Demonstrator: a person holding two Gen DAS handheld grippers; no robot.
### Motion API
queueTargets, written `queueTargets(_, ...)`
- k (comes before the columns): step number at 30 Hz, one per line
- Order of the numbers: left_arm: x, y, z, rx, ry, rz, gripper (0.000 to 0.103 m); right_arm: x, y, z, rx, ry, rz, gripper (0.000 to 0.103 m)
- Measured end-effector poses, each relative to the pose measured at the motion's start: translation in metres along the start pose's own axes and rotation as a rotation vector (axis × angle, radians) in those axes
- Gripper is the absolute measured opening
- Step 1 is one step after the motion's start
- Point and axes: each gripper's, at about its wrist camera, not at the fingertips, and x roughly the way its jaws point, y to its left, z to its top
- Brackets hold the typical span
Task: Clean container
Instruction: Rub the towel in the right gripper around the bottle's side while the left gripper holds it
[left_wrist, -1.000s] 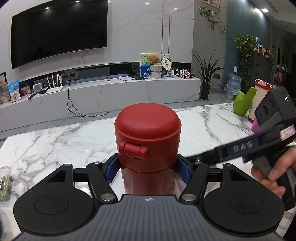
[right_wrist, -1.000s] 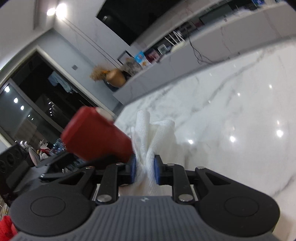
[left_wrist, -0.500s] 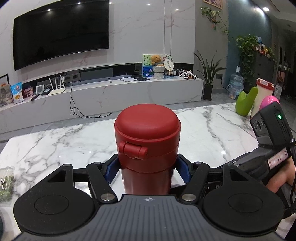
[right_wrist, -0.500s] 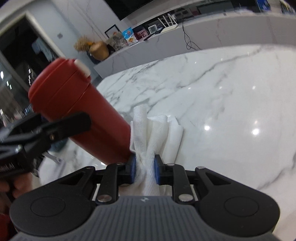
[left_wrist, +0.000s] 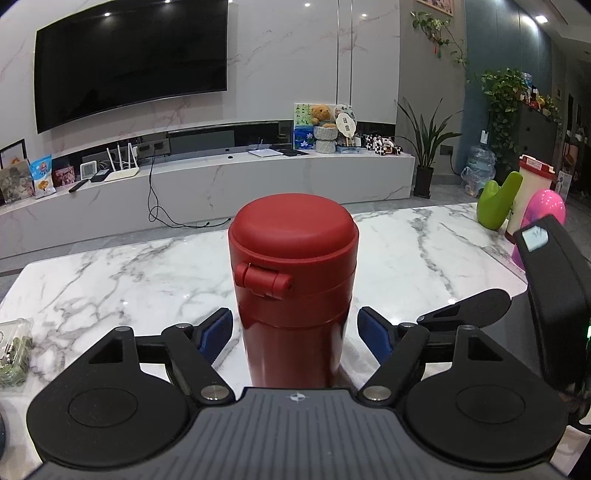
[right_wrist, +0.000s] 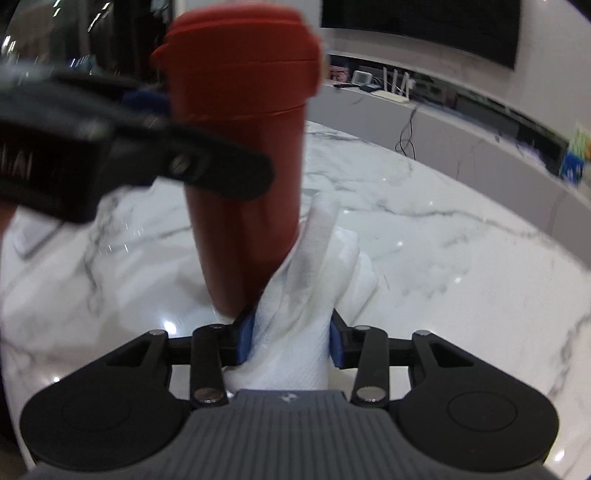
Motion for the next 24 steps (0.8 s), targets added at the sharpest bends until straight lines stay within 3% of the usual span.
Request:
queueTargets(5, -0.002, -0.004, 0.000, -0.016, -0.004, 0.028, 0.074, 0.005, 0.010, -0.002, -0.113, 0.016, -0.050, 0.043)
queueTargets(11, 0.005, -0.004, 0.001, -0.012, 0.009, 0.029, 0.064, 0.003, -0.009, -0.001, -0.008, 0.033, -0.073, 0.027)
queueTargets(15, 0.009, 0.004, 0.002, 0.005, 0.015, -0.011, 0.063, -0.012, -0.046, -0.002, 0.266, -0.039, 0.012, 0.023)
queueTargets(19, 0.011, 0.012, 0.003, 0.054, 0.019, -0.070, 0.063, -0.032, -0.088, -0.005, 0.556, -0.189, 0.161, 0.023)
queueTargets(24, 0.013, 0.019, 0.002, 0.079, 0.023, -0.127, 0.063, -0.048, -0.113, -0.011, 0.756, -0.350, 0.328, 0.023)
